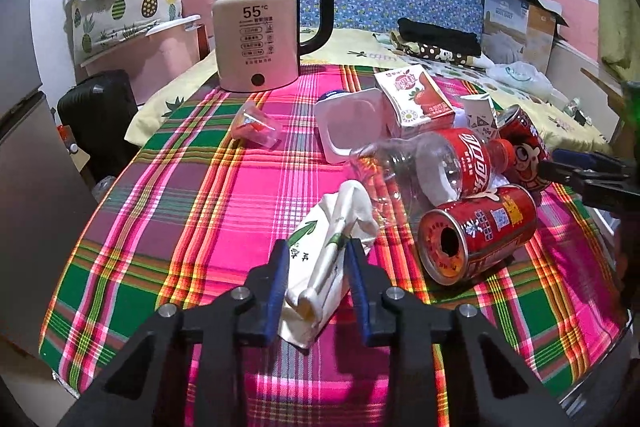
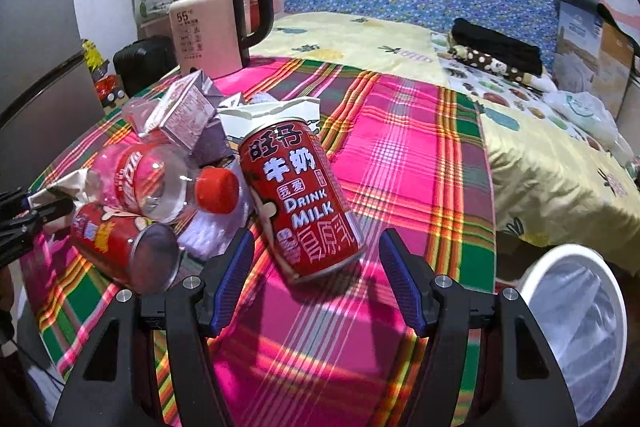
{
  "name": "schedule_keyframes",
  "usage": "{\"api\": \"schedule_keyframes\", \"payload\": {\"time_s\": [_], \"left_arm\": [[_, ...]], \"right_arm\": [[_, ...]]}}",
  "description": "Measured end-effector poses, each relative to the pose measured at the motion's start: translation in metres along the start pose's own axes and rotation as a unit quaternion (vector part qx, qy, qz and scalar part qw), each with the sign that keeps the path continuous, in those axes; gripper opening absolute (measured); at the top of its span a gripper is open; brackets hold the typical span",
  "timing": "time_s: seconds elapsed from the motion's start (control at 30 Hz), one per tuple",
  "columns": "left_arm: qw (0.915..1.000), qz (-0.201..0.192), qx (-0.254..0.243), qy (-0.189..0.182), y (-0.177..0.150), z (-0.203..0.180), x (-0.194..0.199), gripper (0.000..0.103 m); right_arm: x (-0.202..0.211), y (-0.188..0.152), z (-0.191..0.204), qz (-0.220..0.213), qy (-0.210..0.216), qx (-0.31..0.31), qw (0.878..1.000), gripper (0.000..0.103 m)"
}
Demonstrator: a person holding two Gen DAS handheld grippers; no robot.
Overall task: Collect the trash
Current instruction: 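Grasp the crumpled white paper cup with the left tool while the right tool grasps the red Drink Milk can, then carry the paper cup and can to the white bin and open both tools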
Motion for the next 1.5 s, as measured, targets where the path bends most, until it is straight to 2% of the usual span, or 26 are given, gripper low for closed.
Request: {"api": "schedule_keyframes", "payload": {"time_s": [0.13,0.33,0.37,0.5,0.73,1.07,1.5], "left_arm": [[1.0000,0.001,0.003,-0.004,0.000,0.000,-0.001,0.018],[0.9999,-0.002,0.010,-0.003,0.001,0.002,0.002,0.012],[0.9999,-0.002,0.012,-0.004,0.001,0.002,0.002,0.011],[0.9998,-0.006,0.019,-0.005,0.002,0.003,0.008,0.011],[0.9995,-0.023,0.019,-0.006,0.008,-0.001,0.026,0.011],[0.9987,-0.048,0.000,-0.018,0.021,-0.024,0.051,0.010],[0.9946,-0.073,-0.034,-0.066,0.046,-0.073,0.067,0.010]], "right_arm": [[-0.008,0.001,0.000,0.012,0.009,0.015,1.000,0.066],[-0.010,0.002,0.005,0.029,0.019,0.016,0.999,0.066],[-0.009,0.002,0.005,0.030,0.022,0.010,0.999,0.061],[-0.002,0.001,0.005,0.027,0.034,-0.009,0.999,0.059],[0.016,-0.006,0.006,0.010,0.029,-0.029,0.999,0.058],[0.035,-0.013,0.002,-0.007,0.031,-0.059,0.998,0.056],[0.056,-0.023,-0.017,-0.038,0.020,-0.095,0.995,0.055]]}}
Point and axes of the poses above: each gripper's, at about its wrist camera, not at the fingertips, and x roughly against the way its jaws point, z to its left, y to its top, the point moved 6 cm from there along -x, roughly the way its jaws point, and after that the axes turned 2 degrees about -z, right-handed, at the moved point
